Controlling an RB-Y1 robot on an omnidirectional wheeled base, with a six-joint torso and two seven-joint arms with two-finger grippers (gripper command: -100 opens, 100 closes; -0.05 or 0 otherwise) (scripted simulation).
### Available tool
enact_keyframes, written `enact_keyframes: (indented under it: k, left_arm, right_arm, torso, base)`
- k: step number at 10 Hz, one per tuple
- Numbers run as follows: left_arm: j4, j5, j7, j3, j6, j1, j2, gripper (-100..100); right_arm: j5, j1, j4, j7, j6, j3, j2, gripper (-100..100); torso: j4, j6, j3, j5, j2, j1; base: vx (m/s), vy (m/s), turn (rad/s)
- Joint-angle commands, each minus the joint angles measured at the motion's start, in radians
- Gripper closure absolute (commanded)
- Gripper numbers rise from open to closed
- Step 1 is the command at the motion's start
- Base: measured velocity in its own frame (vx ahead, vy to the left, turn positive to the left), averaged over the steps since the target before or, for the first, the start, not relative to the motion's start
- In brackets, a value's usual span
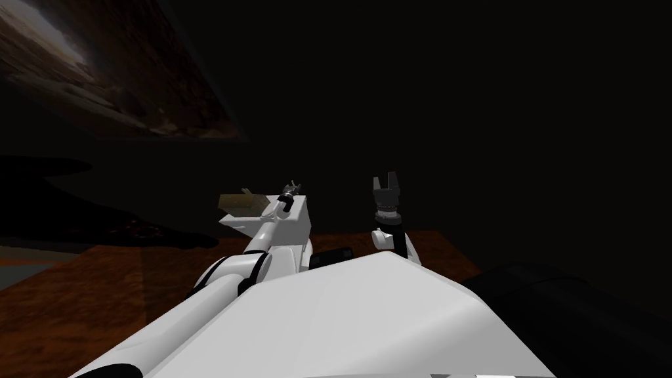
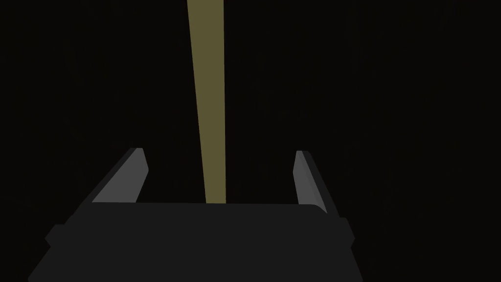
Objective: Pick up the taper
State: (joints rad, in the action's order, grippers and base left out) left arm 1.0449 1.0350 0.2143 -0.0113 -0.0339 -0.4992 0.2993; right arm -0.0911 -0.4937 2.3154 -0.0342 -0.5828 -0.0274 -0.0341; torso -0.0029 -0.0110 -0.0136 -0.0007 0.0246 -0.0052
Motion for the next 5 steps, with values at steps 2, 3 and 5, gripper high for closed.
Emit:
enact_keyframes:
  k: [2, 3, 5]
  left_arm:
    - [0.081, 0.062, -0.079, 0.003, 0.073, 0.057, 0.035, -100]
    - [0.102, 0.065, -0.100, 0.003, 0.079, 0.057, 0.035, -100]
    - [0.101, 0.049, -0.095, -0.014, 0.080, 0.060, 0.045, 100]
  right_arm:
    - [0.000, 0.000, 0.000, 0.000, 0.000, 0.000, 0.000, 0]
    - [0.000, 0.000, 0.000, 0.000, 0.000, 0.000, 0.000, 0]
    - [0.000, 0.000, 0.000, 0.000, 0.000, 0.000, 0.000, 0]
  torso:
    - [0.001, 0.001, 0.000, 0.000, 0.001, 0.000]
    - [0.001, 0.000, 0.000, 0.000, 0.000, 0.001]
    - [0.000, 0.001, -0.002, -0.001, 0.004, -0.002]
  base:
    - [-0.026, 0.064, -0.238]
    - [-0.027, 0.071, -0.161]
    - [-0.006, 0.007, -0.015]
